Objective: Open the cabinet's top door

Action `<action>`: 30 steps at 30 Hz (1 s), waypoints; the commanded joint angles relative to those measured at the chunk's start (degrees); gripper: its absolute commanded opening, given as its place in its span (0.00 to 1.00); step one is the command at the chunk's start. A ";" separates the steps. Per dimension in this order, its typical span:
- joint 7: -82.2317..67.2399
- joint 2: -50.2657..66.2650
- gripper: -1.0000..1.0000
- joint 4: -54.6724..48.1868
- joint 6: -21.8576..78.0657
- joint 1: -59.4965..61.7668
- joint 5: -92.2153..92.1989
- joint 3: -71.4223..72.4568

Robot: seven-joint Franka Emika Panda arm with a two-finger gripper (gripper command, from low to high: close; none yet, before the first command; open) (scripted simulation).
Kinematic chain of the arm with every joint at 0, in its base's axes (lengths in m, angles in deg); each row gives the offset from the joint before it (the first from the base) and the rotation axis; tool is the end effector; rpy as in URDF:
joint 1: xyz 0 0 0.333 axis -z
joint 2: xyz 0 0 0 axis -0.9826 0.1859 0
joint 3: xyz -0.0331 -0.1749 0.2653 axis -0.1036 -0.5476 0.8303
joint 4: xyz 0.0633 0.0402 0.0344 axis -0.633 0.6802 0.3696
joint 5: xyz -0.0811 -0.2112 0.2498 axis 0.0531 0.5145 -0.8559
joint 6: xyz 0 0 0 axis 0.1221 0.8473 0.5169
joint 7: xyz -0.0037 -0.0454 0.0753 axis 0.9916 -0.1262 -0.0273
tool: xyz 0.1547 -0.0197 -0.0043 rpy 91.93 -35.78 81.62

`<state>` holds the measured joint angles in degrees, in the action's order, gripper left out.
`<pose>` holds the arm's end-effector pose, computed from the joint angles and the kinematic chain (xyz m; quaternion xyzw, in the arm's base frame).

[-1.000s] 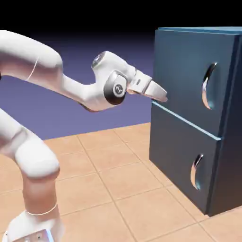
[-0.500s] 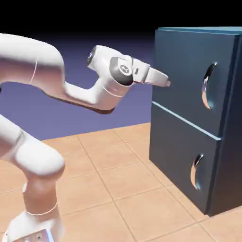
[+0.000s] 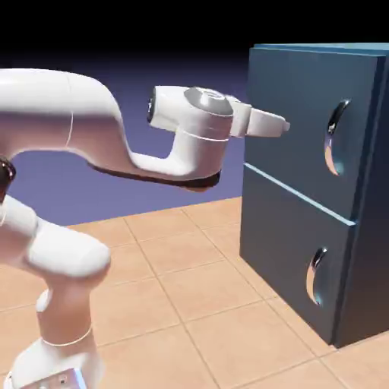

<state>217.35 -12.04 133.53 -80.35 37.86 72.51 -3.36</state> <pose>0.3831 -0.0452 0.5868 -0.7178 0.2640 -0.5968 0.2427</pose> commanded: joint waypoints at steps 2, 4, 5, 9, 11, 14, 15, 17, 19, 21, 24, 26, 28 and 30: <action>3.76 -0.56 0.50 -1.00 0.18 -1.71 4.99 -1.88; 7.51 -1.11 0.50 -1.99 0.36 -3.42 9.97 -3.77; 9.39 -1.39 0.50 -2.49 0.45 -4.27 12.46 -4.71; 16.90 -2.50 0.50 -4.48 0.81 -7.69 22.43 -8.47; 20.66 -3.06 0.50 -5.47 0.99 -9.40 27.42 -10.36; 26.29 -3.89 0.50 -6.96 1.26 -11.96 34.89 -13.18; 28.17 -4.17 0.50 -7.46 1.35 -12.81 37.39 -14.12; 31.92 -4.72 0.50 -8.45 1.53 -14.52 42.37 -16.01; 33.37 -4.94 0.50 -8.84 1.60 -15.18 44.29 -16.73; 33.60 -3.66 0.50 -11.82 1.97 -19.29 44.68 -19.47; 33.97 -1.67 0.50 -16.51 2.55 -25.75 45.31 -23.77; 33.99 -1.58 0.00 -16.71 2.58 -26.04 45.33 -23.96; 33.99 -1.30 0.00 -15.12 3.53 -23.98 44.47 -22.47; 33.99 -0.77 0.00 -11.93 5.42 -19.81 42.67 -19.40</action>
<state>251.32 -12.81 121.55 -74.98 18.05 115.29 -22.75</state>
